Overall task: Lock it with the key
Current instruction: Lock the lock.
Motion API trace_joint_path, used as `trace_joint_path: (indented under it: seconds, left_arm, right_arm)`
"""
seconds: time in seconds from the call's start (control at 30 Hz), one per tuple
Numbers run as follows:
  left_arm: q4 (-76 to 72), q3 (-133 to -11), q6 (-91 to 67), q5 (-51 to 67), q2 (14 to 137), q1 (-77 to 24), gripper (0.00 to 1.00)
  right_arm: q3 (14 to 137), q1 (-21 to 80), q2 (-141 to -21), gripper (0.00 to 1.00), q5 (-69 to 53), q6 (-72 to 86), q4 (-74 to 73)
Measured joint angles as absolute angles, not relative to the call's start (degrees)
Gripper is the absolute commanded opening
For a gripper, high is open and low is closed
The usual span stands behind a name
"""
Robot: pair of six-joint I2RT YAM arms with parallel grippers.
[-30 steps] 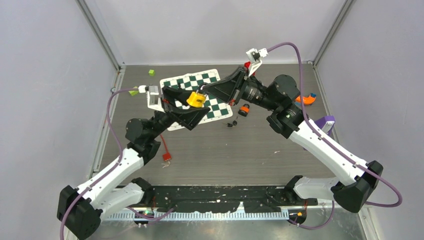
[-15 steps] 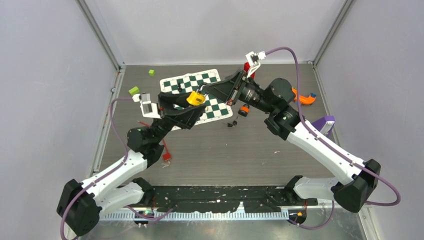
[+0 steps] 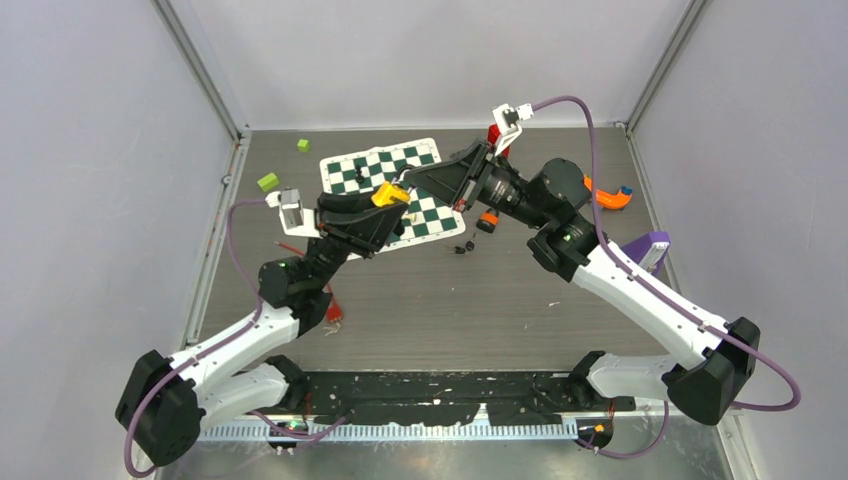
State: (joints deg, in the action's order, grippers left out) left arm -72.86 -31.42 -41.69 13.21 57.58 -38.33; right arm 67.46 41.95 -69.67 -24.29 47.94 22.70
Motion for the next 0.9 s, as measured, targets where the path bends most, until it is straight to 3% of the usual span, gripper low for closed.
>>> trace_joint_path:
  seconds: [0.23, 0.3, 0.37, 0.57, 0.63, 0.77, 0.83, 0.9]
  left_arm:
    - [-73.6, -31.2, -42.1, 12.8, 57.6, -38.4, 0.31]
    - [-73.6, -31.2, -42.1, 12.6, 57.6, -38.5, 0.22]
    - [-73.6, -31.2, -42.2, 12.5, 57.6, -38.5, 0.0]
    - [-73.1, -31.2, -43.4, 12.4, 57.5, -38.5, 0.0]
    - [-69.2, -32.1, -44.2, 12.8, 56.6, -37.9, 0.0]
    - [-54.3, -37.0, -44.5, 15.3, 53.3, -36.2, 0.0]
    - [-47.0, -40.1, -44.3, 16.5, 51.9, -34.9, 0.0]
    - [-40.5, -42.7, -44.4, 18.1, 50.7, -33.2, 0.0]
  right_arm:
    - [67.4, 42.0, -69.7, 0.05, -24.5, 48.0, 22.9]
    - [67.4, 42.0, -69.7, 0.05, -24.6, 48.0, 22.9]
    - [67.4, 42.0, -69.7, 0.05, -24.6, 48.0, 22.9]
    - [67.4, 42.0, -69.7, 0.08, -24.8, 47.8, 22.8]
    - [67.4, 41.9, -69.6, 0.19, -24.8, 47.0, 22.0]
    - [67.4, 40.7, -69.0, 0.56, -24.7, 45.0, 19.6]
    - [67.2, 40.2, -68.0, 0.68, -25.1, 43.8, 18.3]
    - [66.8, 39.7, -66.8, 0.73, -25.7, 43.2, 17.5]
